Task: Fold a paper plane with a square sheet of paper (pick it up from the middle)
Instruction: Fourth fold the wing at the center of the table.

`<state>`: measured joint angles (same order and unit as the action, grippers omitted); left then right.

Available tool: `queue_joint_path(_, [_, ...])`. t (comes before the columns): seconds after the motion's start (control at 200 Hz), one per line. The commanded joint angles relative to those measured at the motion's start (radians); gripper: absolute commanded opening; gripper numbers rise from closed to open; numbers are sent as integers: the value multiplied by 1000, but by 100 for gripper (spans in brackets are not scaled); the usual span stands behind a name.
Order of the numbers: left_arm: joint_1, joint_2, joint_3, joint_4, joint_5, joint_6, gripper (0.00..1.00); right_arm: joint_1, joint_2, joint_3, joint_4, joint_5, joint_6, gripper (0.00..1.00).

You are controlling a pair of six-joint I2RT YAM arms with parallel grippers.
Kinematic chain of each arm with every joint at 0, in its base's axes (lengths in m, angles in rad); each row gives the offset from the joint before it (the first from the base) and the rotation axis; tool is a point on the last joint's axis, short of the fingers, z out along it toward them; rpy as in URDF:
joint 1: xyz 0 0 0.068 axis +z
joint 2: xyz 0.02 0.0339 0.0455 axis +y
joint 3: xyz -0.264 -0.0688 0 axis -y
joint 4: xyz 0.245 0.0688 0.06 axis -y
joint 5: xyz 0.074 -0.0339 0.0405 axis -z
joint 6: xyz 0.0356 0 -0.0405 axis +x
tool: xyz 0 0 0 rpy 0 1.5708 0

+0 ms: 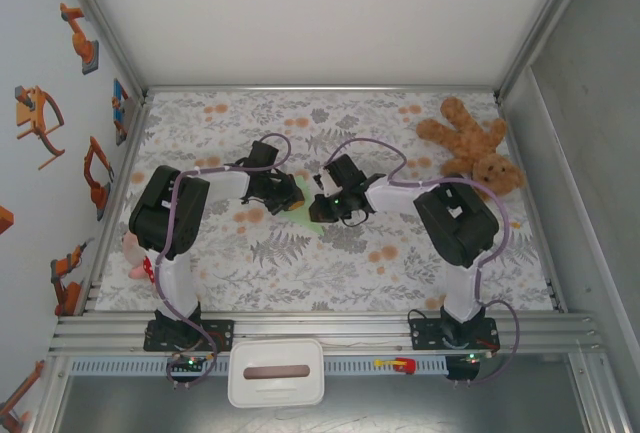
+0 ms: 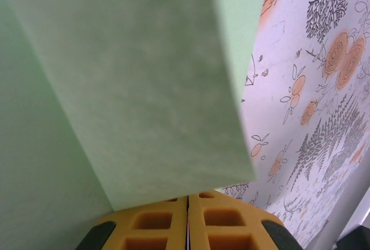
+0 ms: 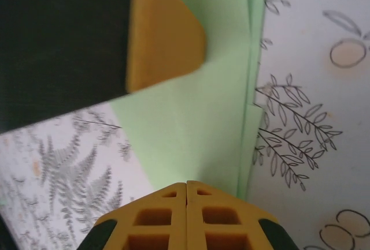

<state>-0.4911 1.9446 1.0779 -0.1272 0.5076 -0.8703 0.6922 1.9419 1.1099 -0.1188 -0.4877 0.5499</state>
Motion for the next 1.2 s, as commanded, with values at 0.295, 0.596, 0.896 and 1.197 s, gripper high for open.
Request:
queue_joint_path(0.295, [15, -19, 20, -66, -30, 82, 15, 9, 64, -15, -108, 91, -15, 0])
queue_joint_path(0.596, [116, 30, 33, -32, -16, 200, 19, 9, 82, -64, -165, 116, -17, 0])
queue_joint_path(0.896, [214, 105, 142, -130, -78, 279, 20, 10, 71, -99, -154, 121, -1, 0])
queue_joint_path(1.197, [302, 119, 174, -151, -96, 309, 20, 10, 54, -98, -72, 65, 46, 0])
